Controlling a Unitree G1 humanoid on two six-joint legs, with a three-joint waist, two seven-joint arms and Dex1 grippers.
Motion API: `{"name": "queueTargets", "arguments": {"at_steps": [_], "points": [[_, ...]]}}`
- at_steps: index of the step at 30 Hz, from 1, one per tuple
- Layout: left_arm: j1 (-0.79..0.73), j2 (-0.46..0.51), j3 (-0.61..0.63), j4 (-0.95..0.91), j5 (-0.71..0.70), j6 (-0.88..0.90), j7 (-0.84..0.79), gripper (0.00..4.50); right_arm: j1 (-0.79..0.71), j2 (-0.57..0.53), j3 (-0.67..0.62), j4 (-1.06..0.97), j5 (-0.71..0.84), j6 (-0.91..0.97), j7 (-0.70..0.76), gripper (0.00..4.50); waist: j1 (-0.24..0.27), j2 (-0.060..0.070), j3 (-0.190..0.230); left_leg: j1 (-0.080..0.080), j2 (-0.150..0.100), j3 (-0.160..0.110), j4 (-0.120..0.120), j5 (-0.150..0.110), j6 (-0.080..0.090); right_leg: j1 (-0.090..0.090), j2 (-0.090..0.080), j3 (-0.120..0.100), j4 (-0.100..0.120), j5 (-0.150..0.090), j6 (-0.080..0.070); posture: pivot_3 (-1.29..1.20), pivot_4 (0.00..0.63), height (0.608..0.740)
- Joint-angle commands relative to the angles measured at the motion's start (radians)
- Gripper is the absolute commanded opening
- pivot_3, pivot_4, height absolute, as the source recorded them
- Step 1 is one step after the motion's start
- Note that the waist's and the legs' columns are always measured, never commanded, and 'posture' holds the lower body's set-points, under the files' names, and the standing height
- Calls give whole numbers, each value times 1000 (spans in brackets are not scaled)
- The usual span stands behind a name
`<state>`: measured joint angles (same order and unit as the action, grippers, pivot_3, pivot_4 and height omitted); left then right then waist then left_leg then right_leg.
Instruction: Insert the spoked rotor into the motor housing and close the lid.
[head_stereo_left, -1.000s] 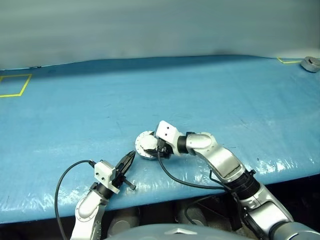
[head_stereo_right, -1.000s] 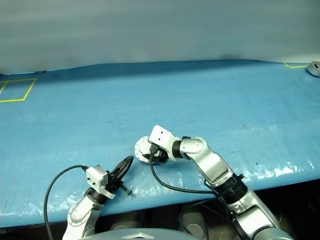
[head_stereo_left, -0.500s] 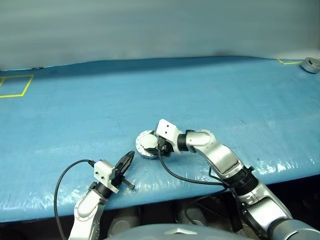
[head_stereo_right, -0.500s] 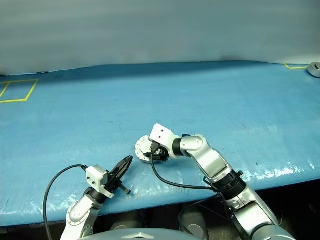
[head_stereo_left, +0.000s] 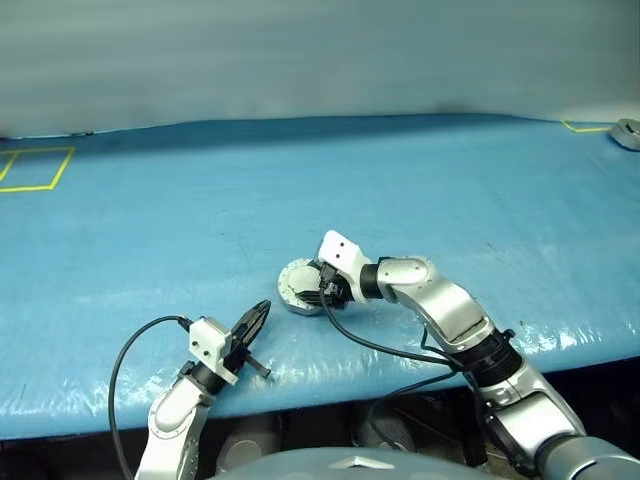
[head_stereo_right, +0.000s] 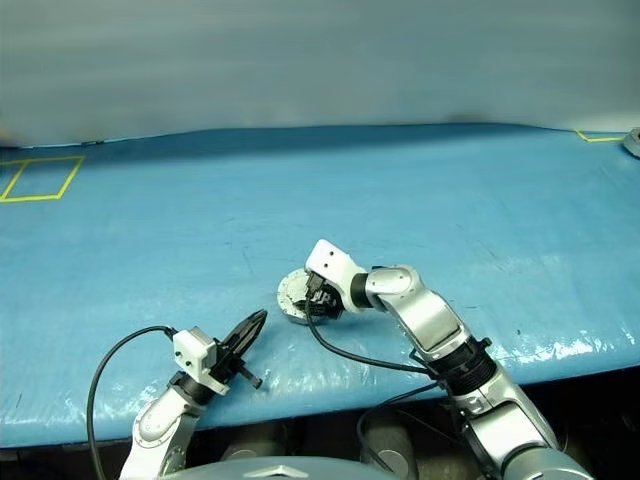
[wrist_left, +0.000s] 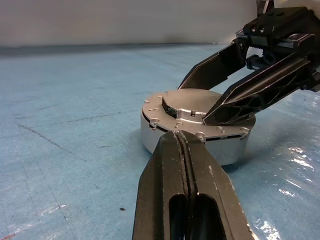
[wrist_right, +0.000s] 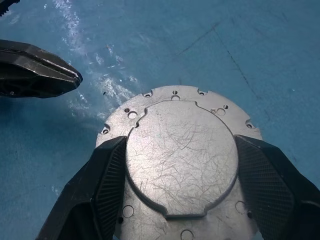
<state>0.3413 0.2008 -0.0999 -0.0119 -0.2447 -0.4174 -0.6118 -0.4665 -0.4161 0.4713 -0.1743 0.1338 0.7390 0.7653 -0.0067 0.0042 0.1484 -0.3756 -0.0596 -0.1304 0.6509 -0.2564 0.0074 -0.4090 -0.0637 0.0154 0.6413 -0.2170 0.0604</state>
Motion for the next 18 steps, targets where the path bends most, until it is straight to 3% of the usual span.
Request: {"name": "queueTargets", "arguments": {"at_steps": [1, 11, 18], "points": [[0, 7, -3, -40, -4, -1, 0, 0, 31, -26, 24, 45, -39, 40, -16, 3027, 0, 0, 0, 0, 0, 0, 0, 0, 0, 0, 0, 0, 0, 0, 0, 0, 150, 740], [0, 12, 6, -49, 1, 13, 23, 0, 90, -3, 98, 55, -141, -44, -109, 3027, -6, -1, -2, 2, 1, 0, 0, 0, 0, 1, 1, 0, 1, -1, 0, 0, 150, 740], [-41, -3, 46, -194, -124, 294, 126, 0, 108, 35, 56, 41, -104, 14, -124, 3027, -7, -3, -3, 4, 2, 0, 0, 0, -1, 2, 2, 0, 2, -1, -1, 0, 150, 740]]}}
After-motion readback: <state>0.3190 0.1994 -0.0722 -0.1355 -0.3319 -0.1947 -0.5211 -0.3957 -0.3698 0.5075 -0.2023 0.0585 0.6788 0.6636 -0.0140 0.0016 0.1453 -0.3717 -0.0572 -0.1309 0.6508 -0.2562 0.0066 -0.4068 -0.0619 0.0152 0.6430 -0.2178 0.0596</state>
